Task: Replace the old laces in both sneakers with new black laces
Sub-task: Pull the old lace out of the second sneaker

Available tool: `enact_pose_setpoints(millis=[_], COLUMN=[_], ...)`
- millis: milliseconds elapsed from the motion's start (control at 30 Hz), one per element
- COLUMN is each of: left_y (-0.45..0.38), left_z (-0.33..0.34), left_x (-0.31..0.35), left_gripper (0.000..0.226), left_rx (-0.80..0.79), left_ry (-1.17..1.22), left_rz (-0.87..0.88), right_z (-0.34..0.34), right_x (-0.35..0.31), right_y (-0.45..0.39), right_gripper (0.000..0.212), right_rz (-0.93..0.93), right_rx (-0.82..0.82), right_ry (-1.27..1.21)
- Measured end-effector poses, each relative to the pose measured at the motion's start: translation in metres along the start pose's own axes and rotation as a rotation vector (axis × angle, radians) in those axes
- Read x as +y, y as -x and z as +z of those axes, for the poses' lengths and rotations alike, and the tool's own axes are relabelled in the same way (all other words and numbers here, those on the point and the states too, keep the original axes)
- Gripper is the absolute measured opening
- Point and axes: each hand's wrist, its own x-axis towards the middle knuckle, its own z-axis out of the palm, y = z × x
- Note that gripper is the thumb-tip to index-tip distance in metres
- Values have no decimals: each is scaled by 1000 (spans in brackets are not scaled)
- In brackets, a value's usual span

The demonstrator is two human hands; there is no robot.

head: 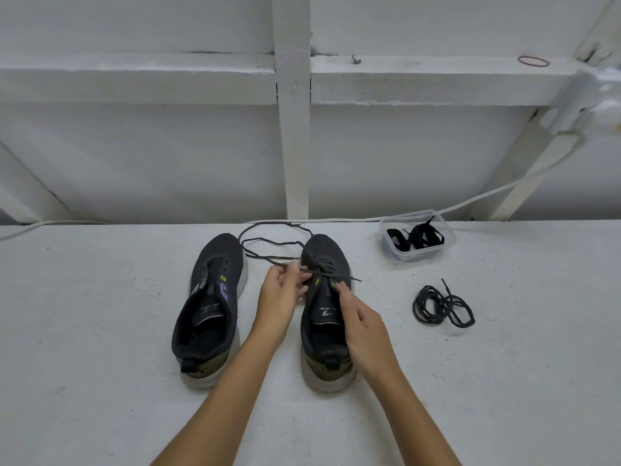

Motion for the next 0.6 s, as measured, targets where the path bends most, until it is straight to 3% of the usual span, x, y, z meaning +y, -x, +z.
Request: enact_pose_setpoints(millis=[100, 200, 267, 400, 467, 600], left_y=[-3, -7, -7, -4, -7, -7], left_z=[-5, 1, 2, -5, -5, 0], left_x=[-1, 5, 4, -1, 1, 7], left_gripper=[9, 15, 21, 13, 9, 25], left_rx=[-105, 73, 93, -91, -83, 80], left_ry=[-147, 30, 91, -164, -216, 49], left_rz=[74, 22, -7, 68, 97, 2], right_z=[1, 1, 0, -1, 0, 1], right_x=[3, 3, 0, 0, 3, 3], right_y=[-1, -1, 0, 1, -1, -1], right_gripper=[56, 57, 51, 51, 54, 53], right_rz=[1, 9, 10, 15, 19, 22], right_rx=[-6, -6, -9, -15, -14, -12], right_ry=[-3, -2, -5, -5, 2, -2])
